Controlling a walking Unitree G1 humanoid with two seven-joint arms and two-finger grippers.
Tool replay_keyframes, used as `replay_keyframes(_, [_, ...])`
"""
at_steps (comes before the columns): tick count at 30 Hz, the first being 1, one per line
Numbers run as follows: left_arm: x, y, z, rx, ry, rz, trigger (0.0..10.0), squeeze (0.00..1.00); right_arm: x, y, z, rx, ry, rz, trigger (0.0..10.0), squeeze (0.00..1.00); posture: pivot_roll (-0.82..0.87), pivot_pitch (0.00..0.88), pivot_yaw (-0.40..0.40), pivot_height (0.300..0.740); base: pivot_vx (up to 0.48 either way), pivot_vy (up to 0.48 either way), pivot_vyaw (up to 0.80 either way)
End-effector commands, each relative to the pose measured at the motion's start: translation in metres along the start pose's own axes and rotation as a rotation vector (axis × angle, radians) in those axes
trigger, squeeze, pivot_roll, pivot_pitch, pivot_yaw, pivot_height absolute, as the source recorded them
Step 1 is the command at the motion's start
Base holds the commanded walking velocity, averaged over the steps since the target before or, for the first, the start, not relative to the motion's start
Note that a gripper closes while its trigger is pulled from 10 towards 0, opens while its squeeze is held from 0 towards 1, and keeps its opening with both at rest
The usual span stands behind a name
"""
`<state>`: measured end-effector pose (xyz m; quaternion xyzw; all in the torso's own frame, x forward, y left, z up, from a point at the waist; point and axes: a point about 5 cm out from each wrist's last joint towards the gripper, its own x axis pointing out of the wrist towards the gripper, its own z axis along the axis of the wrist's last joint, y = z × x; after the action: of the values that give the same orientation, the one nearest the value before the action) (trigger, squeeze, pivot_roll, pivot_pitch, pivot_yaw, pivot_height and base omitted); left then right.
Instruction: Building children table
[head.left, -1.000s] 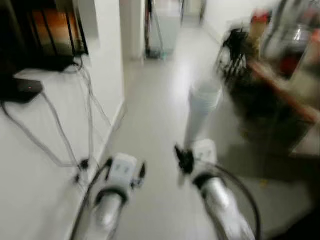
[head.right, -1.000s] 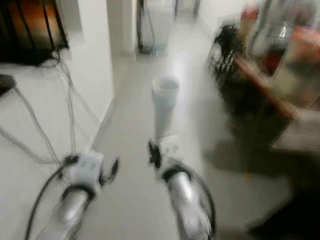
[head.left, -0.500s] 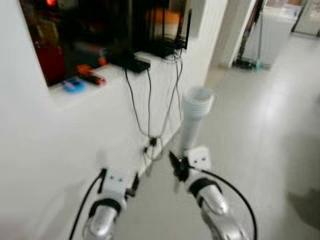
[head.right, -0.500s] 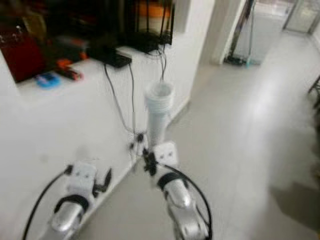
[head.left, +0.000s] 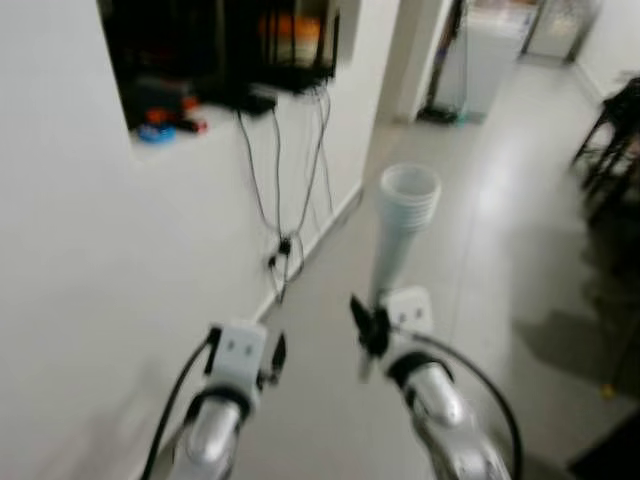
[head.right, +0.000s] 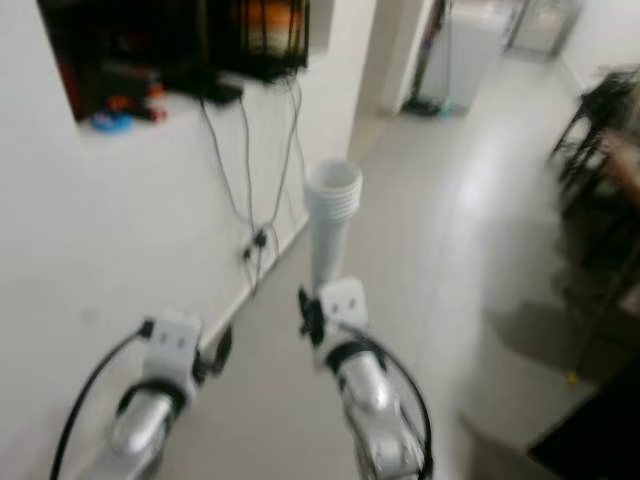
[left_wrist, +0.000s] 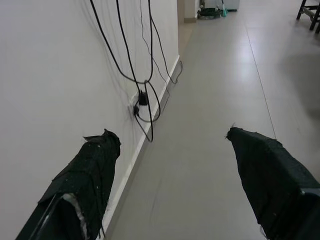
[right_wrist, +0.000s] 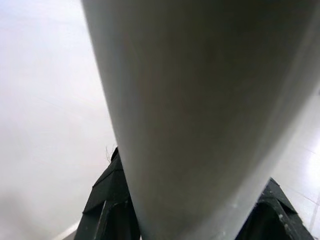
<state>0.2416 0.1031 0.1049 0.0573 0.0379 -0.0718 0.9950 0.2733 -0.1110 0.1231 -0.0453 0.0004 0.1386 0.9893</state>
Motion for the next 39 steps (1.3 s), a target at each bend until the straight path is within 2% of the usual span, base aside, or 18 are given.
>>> replay_keyframes(1, [-0.0008, -0.003, -0.0029, -0.003, 0.012, -0.007, 10.0, 0.0, -0.0002, -0.0043, 0.0024, 0.007, -0.019, -0.01, 10.0, 0.0, 0.07, 0.0, -0.058, 0.74, -0.412, 0.0, 0.0])
replay_keyframes(11, [0.0006, -0.0034, -0.0022, -0.005, 0.009, -0.006, 10.0, 0.0, 0.0, -0.0002, 0.0052, 0.004, -0.04, 0.035, 10.0, 0.0, 0.07, 0.0, -0.059, 0.74, -0.417, 0.0, 0.0])
replay_keyframes(27, [0.0008, -0.0025, -0.0018, -0.007, 0.007, -0.004, 10.0, 0.0, 0.0009, -0.0005, 0.0057, -0.005, -0.04, 0.031, 10.0, 0.0, 0.07, 0.0, -0.058, 0.74, -0.419, 0.0, 0.78])
replay_keyframes(39, [0.0021, -0.0021, -0.0009, -0.01, 0.006, -0.002, 10.0, 0.0, 0.0024, -0.0018, 0.0056, 0.006, -0.034, 0.029, 10.0, 0.0, 0.07, 0.0, -0.055, 0.74, -0.422, 0.0, 0.0])
